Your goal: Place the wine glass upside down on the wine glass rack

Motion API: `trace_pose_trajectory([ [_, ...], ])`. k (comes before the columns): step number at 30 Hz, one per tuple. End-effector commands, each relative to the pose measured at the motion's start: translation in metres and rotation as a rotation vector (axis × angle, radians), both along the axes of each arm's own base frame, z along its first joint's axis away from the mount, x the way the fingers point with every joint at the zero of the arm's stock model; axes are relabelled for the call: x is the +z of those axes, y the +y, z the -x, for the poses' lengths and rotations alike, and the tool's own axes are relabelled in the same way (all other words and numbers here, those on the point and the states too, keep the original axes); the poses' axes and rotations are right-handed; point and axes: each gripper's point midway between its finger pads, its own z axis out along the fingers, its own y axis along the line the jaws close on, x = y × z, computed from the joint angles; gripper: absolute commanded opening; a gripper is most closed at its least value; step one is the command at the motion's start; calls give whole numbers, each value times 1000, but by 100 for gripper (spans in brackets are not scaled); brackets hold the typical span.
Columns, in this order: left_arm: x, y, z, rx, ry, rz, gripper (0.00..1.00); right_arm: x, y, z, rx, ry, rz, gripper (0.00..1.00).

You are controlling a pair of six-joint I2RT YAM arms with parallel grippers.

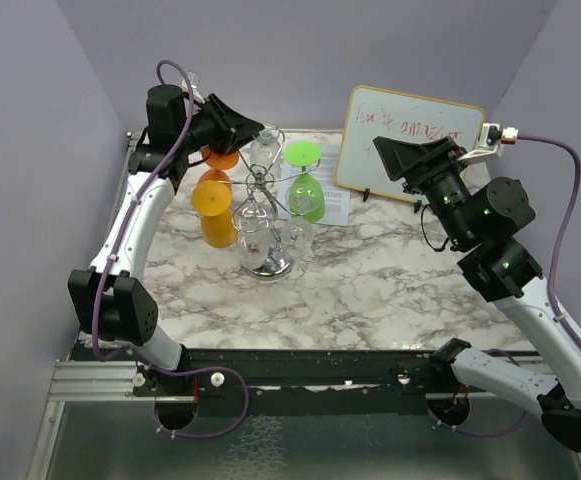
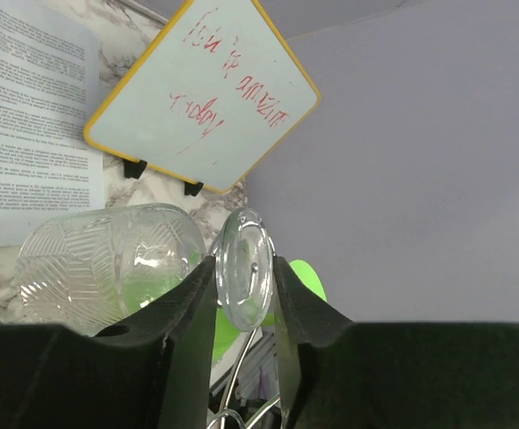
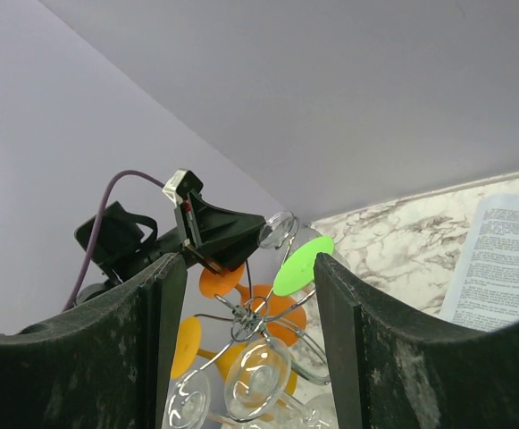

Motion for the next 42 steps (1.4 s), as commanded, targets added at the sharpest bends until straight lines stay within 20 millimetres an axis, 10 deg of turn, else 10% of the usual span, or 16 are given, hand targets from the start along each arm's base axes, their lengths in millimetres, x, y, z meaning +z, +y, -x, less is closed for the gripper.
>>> trace_pose_trajectory([
  [1, 44, 11, 7, 50, -135, -9, 34, -4, -5, 0, -21, 11, -7, 63],
  [26, 80, 41, 24, 171, -286, -161, 66, -14, -14, 3, -56, 36, 27, 64],
  [32, 92, 66, 53, 241, -378, -337, 84, -63, -39, 5, -158, 170, 221, 70],
  [37, 71, 100, 96, 302, -400, -563, 98, -102, -73, 20, -256, 253, 401, 98],
  [42, 50, 143, 142, 431, -383, -755, 99, -109, -114, 36, -392, 299, 477, 100],
])
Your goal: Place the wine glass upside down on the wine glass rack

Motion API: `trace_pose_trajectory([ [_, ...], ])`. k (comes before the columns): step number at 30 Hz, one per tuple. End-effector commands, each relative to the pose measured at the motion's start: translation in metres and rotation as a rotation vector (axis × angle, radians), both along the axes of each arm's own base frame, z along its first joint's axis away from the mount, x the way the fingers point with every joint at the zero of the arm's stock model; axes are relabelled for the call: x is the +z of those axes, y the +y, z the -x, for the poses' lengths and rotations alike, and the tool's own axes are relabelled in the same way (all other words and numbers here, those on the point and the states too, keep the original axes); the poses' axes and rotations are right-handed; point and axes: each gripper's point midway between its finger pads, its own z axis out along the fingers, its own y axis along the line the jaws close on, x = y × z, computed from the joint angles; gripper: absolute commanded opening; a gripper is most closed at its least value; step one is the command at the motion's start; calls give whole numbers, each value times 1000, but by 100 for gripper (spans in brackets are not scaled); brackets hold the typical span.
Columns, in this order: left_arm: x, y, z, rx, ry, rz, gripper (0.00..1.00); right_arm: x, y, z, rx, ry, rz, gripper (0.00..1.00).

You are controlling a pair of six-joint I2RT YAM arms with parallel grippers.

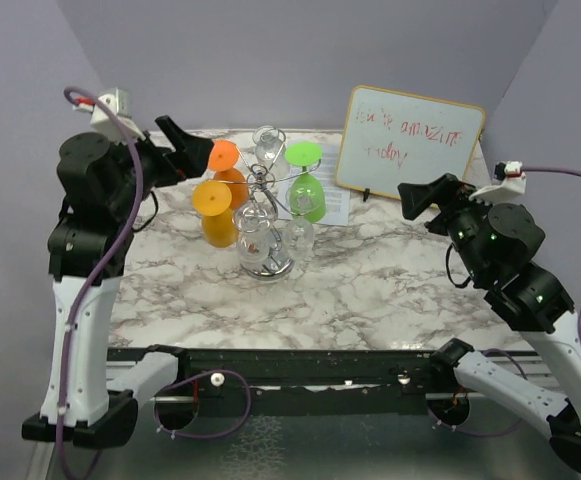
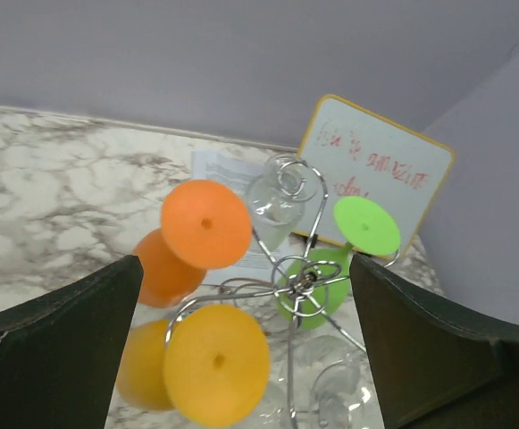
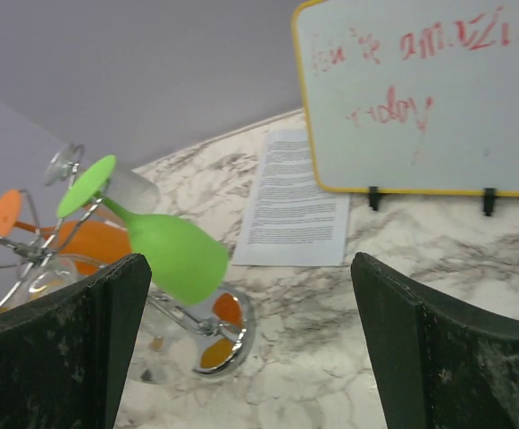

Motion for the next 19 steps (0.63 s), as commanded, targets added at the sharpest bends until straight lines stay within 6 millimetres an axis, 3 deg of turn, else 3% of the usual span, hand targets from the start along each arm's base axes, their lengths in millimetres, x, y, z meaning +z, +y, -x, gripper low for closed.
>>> trace_pose_trajectory([
  [1, -40, 56, 38, 213, 55, -239, 99, -20, -50, 15, -174, 78, 161, 100],
  [9, -58, 119, 94, 504, 81, -347, 99, 4, -77, 30, -231, 6, 235, 100],
  [19, -65, 126, 98, 541, 94, -363, 99, 10, -80, 32, -235, -7, 251, 100],
])
